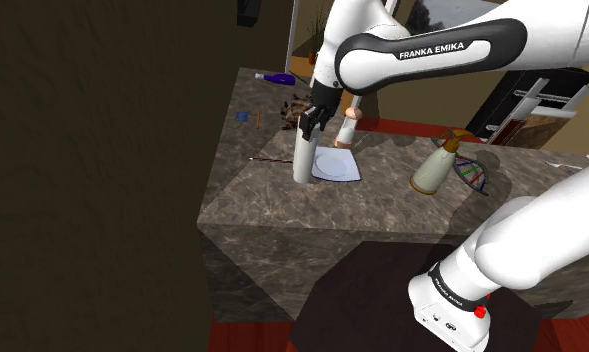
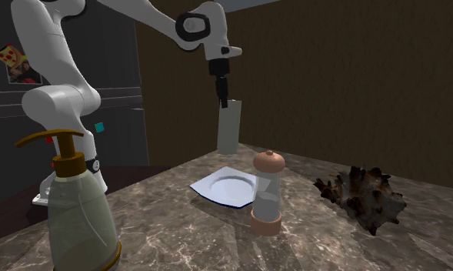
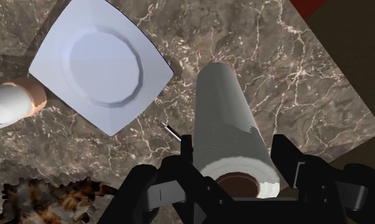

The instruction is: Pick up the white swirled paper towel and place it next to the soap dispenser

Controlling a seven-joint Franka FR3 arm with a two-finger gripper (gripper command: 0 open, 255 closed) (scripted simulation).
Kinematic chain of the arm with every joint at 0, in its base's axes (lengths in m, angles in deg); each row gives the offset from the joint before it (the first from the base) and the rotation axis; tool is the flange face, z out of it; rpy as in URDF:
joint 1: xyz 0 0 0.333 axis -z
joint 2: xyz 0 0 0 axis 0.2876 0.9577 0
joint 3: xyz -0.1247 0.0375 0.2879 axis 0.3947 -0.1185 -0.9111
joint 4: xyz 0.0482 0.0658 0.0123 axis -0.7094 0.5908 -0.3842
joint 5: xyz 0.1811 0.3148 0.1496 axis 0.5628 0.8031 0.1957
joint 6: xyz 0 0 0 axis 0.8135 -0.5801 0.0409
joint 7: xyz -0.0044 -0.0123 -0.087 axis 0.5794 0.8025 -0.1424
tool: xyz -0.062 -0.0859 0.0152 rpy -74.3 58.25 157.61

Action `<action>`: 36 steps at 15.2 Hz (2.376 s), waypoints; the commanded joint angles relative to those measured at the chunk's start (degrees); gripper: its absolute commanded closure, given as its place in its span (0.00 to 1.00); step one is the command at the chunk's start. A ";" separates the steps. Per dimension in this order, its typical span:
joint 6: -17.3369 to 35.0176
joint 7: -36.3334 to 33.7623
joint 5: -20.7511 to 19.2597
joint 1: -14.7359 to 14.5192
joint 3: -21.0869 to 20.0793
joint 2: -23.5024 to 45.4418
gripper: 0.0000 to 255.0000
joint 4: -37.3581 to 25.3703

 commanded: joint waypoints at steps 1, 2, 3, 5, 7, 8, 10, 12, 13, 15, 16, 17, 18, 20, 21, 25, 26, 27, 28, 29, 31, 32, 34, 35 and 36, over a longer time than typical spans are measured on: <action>-1.61 0.15 0.19 -0.05 0.03 -0.61 1.00 -0.99; -2.38 0.24 0.25 -0.05 0.06 -0.80 1.00 -1.58; -3.15 0.33 0.31 -0.05 0.09 -0.98 1.00 -2.18; -4.69 0.49 0.41 -0.05 0.15 -1.29 1.00 -3.42; -6.23 0.63 0.49 -0.05 0.20 -1.55 1.00 -4.71; -7.00 0.70 0.53 -0.04 0.23 -1.66 1.00 -5.37; -8.53 0.83 0.59 -0.04 0.27 -1.85 1.00 -6.73; -10.07 0.95 0.64 -0.02 0.32 -1.99 1.00 -8.13; -10.84 1.01 0.66 -0.02 0.34 -2.03 1.00 -8.85; -12.37 1.11 0.68 0.00 0.37 -2.09 1.00 -10.33; -13.14 1.16 0.69 0.01 0.39 -2.10 1.00 -11.09; -13.91 1.21 0.70 0.02 0.40 -2.10 1.00 -11.87; -14.68 1.25 0.70 0.03 0.41 -2.09 1.00 -12.65; -16.22 1.34 0.70 0.05 0.43 -2.02 1.00 -14.26; -16.99 1.37 0.69 0.06 0.44 -1.96 1.00 -15.09; -20.09 1.51 0.64 0.10 0.46 -1.62 1.00 -18.53; -20.87 1.53 0.62 0.11 0.46 -1.50 1.00 -19.42; -21.65 1.56 0.60 0.12 0.45 -1.37 1.00 -20.33; -22.43 1.58 0.57 0.13 0.45 -1.22 1.00 -21.26; -23.22 1.60 0.54 0.14 0.44 -1.06 1.00 -22.21; -24.80 1.64 0.47 0.16 0.42 -0.70 1.00 -24.14; -25.60 1.65 0.44 0.17 0.41 -0.50 1.00 -25.14; -27.21 1.68 0.35 0.19 0.38 -0.05 1.00 -27.18; -28.02 1.69 0.30 0.20 0.36 0.19 1.00 -28.23; -28.83 1.69 0.25 0.20 0.33 0.46 1.00 -29.30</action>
